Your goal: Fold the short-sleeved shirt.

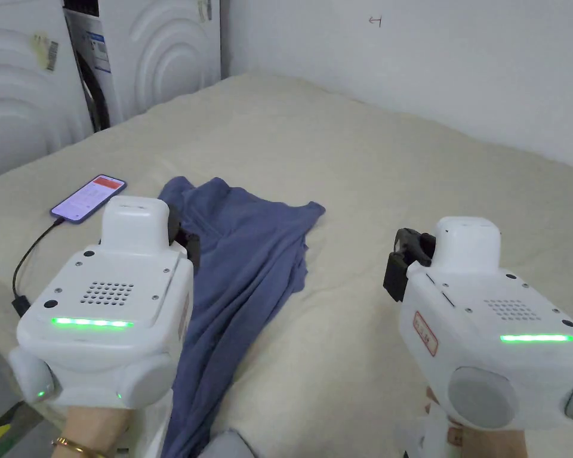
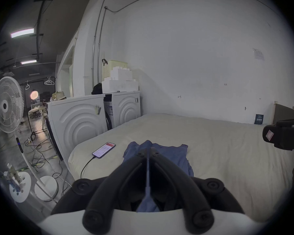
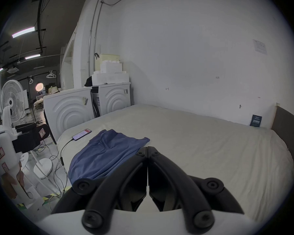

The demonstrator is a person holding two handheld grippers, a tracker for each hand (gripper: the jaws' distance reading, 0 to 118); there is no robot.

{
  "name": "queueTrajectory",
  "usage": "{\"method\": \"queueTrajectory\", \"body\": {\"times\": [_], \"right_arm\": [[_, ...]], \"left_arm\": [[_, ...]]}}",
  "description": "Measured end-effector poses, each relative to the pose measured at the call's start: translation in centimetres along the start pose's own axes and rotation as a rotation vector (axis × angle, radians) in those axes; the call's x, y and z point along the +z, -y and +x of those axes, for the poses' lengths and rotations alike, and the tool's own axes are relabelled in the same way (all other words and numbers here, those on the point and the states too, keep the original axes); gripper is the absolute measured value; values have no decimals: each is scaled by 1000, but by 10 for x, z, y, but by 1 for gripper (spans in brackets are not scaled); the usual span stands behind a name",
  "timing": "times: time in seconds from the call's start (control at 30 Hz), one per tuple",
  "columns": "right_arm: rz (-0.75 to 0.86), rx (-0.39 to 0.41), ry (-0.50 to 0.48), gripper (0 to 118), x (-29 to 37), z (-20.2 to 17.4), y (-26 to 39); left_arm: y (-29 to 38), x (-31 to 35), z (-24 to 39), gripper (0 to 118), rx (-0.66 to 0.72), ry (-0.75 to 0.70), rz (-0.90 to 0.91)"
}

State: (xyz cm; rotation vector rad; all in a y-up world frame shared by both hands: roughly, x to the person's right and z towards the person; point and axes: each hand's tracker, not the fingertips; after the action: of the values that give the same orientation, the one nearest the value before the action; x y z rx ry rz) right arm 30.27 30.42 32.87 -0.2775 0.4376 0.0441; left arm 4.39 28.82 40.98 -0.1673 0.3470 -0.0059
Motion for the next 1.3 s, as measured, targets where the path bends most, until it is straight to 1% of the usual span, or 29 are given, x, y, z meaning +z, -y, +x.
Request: {"method": "queueTrajectory", "body": {"times": [0.03,0.07,0.1,0.13,0.17,0.23,0.33,0.4,0.5,0.6,0.7,0.77,0.8,0.87,0.93,0.97,1.0,1.1,1.13,1.17,1.2,1.23,1.27,1.3], "right_arm": [[-5,-1,-6,4,-3,-1,0],[-9,-2,-11,4,-6,-1,0],[-12,-4,-14,4,-9,-2,-1],[-14,-4,-16,4,-11,-2,-2],[-14,-5,-18,4,-12,-2,-3],[-18,-5,-18,4,-17,-1,-5],[-25,8,-16,4,-24,4,-7],[-33,17,-4,4,-31,9,-9],[-40,0,18,4,-42,20,-9],[-55,-17,23,4,-58,31,-8],[-81,11,28,4,-79,38,-5],[-92,-13,22,4,-91,45,-3],[-103,-37,21,4,-98,48,-2],[-113,-57,18,4,-110,53,4],[-129,-67,10,4,-125,57,10],[-160,-68,8,4,-133,58,12],[-190,-64,4,4,-139,59,16],[-204,-78,-8,4,-151,63,27],[-211,-82,-8,4,-153,65,31],[-219,-88,-6,4,-154,67,34],[-230,-99,-5,4,-153,70,37],[-233,-109,-2,4,-151,72,39],[-238,-118,7,4,-149,75,42],[-246,-124,17,4,-147,77,43]], "left_arm": [[-1,-5,-2,31,-1,7,-10],[0,-15,-4,52,-13,20,-37],[-1,-24,-5,83,-20,45,-68],[-2,-36,-7,103,-25,67,-104],[-3,-47,-8,111,-29,83,-127],[-6,-73,-11,114,-37,122,-150],[-15,-122,-14,114,7,135,-267],[-19,-158,-12,114,16,108,-318],[-19,-207,-3,114,2,97,-372],[-10,-259,6,114,-16,131,-495],[9,-315,14,114,26,120,-613],[21,-347,21,114,47,111,-722],[28,-361,26,113,50,111,-758],[38,-378,36,112,39,109,-802],[48,-393,50,107,-12,147,-840],[52,-398,56,101,-31,163,-854],[58,-402,61,88,-51,181,-880],[72,-416,75,56,-89,216,-965],[76,-420,76,54,-102,209,-986],[78,-420,78,54,-104,200,-969],[76,-420,79,50,-100,191,-967],[73,-422,79,42,-87,184,-985],[71,-423,77,30,-58,190,-994],[69,-423,77,7,-20,186,-1002]]}}
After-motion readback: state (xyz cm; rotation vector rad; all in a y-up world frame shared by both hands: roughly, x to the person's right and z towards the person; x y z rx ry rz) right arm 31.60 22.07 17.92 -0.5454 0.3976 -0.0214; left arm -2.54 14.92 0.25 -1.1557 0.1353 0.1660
